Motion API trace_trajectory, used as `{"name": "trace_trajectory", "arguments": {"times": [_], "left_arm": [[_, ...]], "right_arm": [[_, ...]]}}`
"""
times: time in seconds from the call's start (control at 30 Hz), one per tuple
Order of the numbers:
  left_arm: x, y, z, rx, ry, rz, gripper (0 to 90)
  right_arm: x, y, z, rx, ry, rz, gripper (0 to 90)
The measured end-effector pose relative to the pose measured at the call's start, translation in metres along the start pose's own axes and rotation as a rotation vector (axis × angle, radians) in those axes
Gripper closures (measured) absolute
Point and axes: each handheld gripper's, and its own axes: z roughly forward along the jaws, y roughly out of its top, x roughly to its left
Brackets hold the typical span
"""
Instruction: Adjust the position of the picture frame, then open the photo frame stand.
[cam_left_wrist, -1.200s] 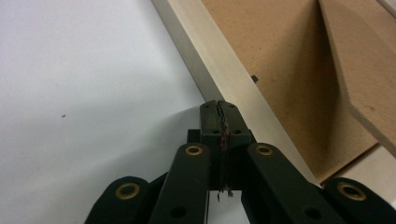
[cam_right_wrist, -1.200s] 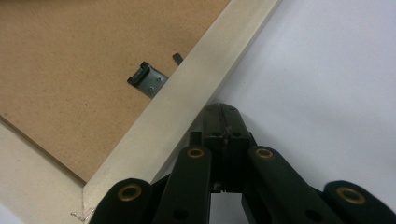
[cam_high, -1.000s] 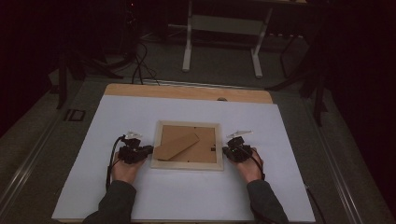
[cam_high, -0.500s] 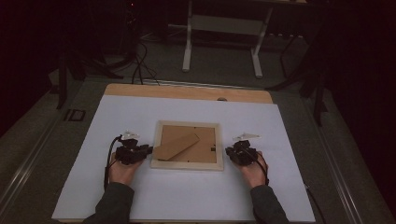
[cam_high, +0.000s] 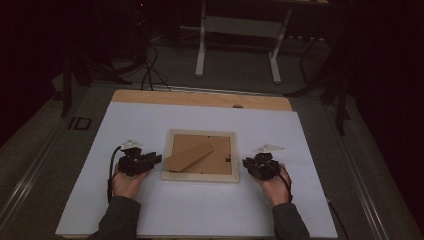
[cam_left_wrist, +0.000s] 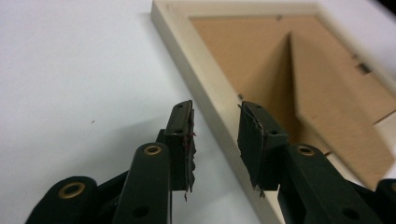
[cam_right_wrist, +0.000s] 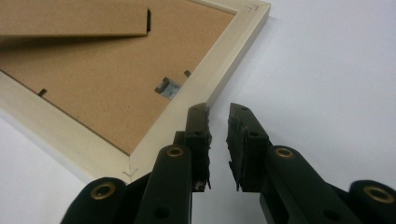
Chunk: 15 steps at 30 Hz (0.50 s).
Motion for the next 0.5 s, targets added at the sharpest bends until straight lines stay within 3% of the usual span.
{"name": "trace_trajectory", "arguments": {"times": [0.2, 0.3, 0.5], "left_arm": [[-0.002, 0.005, -0.010, -0.048, -0.026, 0.015, 65.0], [-0.003, 0.008, -0.012, -0.054, -0.079, 0.014, 63.7], [-0.009, 0.014, -0.015, -0.068, -0.100, 0.042, 63.1]], "right_arm": [[-0.004, -0.004, -0.001, -0.003, 0.009, 0.009, 75.9], [-0.006, -0.005, 0.000, 0.000, 0.012, 0.015, 74.8], [-0.009, -0.006, -0.001, -0.004, 0.017, 0.031, 73.4]]}}
